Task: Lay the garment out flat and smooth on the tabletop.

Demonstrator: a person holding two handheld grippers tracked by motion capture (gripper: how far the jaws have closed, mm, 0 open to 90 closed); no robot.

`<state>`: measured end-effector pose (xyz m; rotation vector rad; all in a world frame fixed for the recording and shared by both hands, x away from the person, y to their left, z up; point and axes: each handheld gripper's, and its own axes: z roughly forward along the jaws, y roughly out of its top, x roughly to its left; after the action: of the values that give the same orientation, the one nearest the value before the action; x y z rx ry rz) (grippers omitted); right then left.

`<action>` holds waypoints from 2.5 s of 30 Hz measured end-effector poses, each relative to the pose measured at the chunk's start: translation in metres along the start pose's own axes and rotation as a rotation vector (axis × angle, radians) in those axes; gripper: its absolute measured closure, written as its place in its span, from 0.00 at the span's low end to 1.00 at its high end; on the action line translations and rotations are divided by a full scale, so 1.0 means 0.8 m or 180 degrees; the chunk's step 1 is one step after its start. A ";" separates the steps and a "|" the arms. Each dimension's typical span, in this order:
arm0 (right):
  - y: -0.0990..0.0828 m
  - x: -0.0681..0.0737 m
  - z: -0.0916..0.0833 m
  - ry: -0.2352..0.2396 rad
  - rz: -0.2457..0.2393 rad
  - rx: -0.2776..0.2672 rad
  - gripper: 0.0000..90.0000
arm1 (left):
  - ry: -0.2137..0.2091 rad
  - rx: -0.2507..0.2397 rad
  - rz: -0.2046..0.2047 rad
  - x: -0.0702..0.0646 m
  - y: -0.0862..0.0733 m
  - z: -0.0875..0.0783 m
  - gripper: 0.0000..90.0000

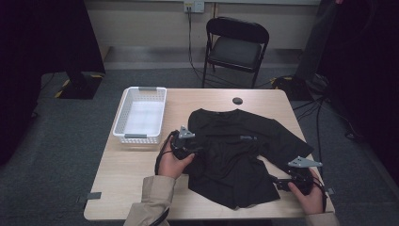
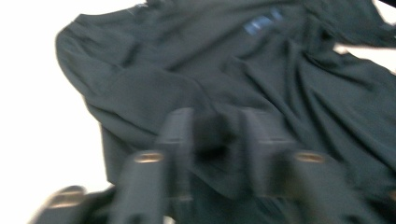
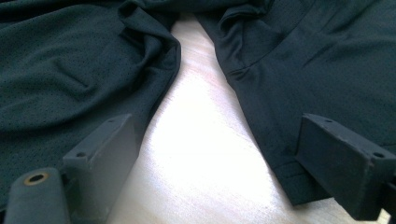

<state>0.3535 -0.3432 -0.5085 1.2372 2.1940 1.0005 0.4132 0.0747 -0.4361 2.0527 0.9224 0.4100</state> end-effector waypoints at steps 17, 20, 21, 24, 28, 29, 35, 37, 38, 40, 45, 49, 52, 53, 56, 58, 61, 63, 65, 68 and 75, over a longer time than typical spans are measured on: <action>0.000 0.000 0.000 -0.0001 0.0000 0.0001 0.13 | 0.0001 -0.0014 -0.0188 -0.010 -0.041 -0.015 0.59; 0.000 0.000 0.000 -0.0002 -0.0001 0.0001 0.13 | -0.0022 -0.0001 -0.0202 -0.016 -0.053 -0.014 0.61; 0.000 0.000 0.000 -0.0002 0.0000 0.0001 0.13 | -0.0029 -0.0021 -0.0202 -0.018 -0.057 -0.014 0.59; 0.000 0.000 0.000 -0.0002 -0.0001 0.0001 0.13 | -0.0024 -0.0051 -0.0194 -0.023 -0.066 -0.014 0.61; 0.000 0.000 0.000 -0.0002 -0.0001 0.0001 0.13 | -0.0053 -0.0004 -0.0211 -0.020 -0.069 -0.012 0.90; 0.000 0.000 0.000 -0.0002 -0.0001 0.0001 0.13 | -0.0087 -0.0035 -0.0246 -0.019 -0.068 -0.013 0.90; 0.000 0.000 0.000 -0.0002 0.0000 0.0001 0.13 | -0.0180 -0.0156 -0.0381 -0.007 -0.049 -0.036 0.99; 0.000 0.000 0.000 -0.0001 0.0000 0.0001 0.13 | -0.0172 -0.0203 -0.0426 0.000 -0.041 -0.046 0.99; 0.000 0.000 0.000 -0.0001 -0.0001 0.0001 0.13 | -0.0164 -0.0207 -0.0408 0.005 -0.036 -0.051 0.99; 0.000 0.000 0.000 -0.0001 0.0000 0.0001 0.13 | -0.0138 -0.0202 -0.0421 0.012 -0.027 -0.060 0.99; 0.000 0.000 0.000 0.0000 0.0000 0.0000 0.13 | -0.0078 -0.0132 -0.0449 0.036 -0.010 -0.076 0.99; 0.000 0.000 0.000 -0.0001 0.0005 0.0006 0.13 | -0.0002 -0.0096 -0.0461 0.052 -0.003 -0.089 0.99; 0.000 0.000 0.000 0.0001 0.0005 0.0006 0.13 | 0.0026 -0.0077 -0.0463 0.060 -0.001 -0.096 0.99; 0.000 0.000 0.000 0.0001 0.0005 0.0006 0.13 | 0.0049 -0.0084 -0.0473 0.063 0.000 -0.099 0.99; 0.000 0.000 0.000 0.0000 0.0004 0.0006 0.13 | 0.0097 -0.0067 -0.0454 0.072 0.002 -0.105 0.99; 0.000 0.000 0.000 0.0000 0.0004 0.0006 0.13 | 0.0094 -0.0059 -0.0460 0.076 0.004 -0.107 0.99; 0.000 0.000 0.000 0.0003 0.0004 0.0006 0.12 | 0.0118 -0.0019 -0.0438 0.088 0.007 -0.115 0.99; 0.000 0.000 0.000 0.0004 0.0004 0.0006 0.12 | 0.0123 0.0003 -0.0459 0.094 0.008 -0.118 0.99; 0.000 0.000 0.000 0.0007 0.0001 0.0006 0.12 | 0.0123 0.0025 -0.0454 0.100 0.008 -0.120 0.99; 0.000 0.000 0.000 0.0008 0.0000 0.0006 0.12 | 0.0202 0.0069 -0.0466 0.109 0.008 -0.125 0.99; 0.000 0.000 0.000 0.0009 -0.0002 0.0006 0.12 | 0.0400 0.0102 -0.0517 0.134 0.008 -0.138 0.99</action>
<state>0.3536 -0.3432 -0.5085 1.2366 2.1980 1.0008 0.4254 0.2126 -0.3684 1.9807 1.1693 0.4425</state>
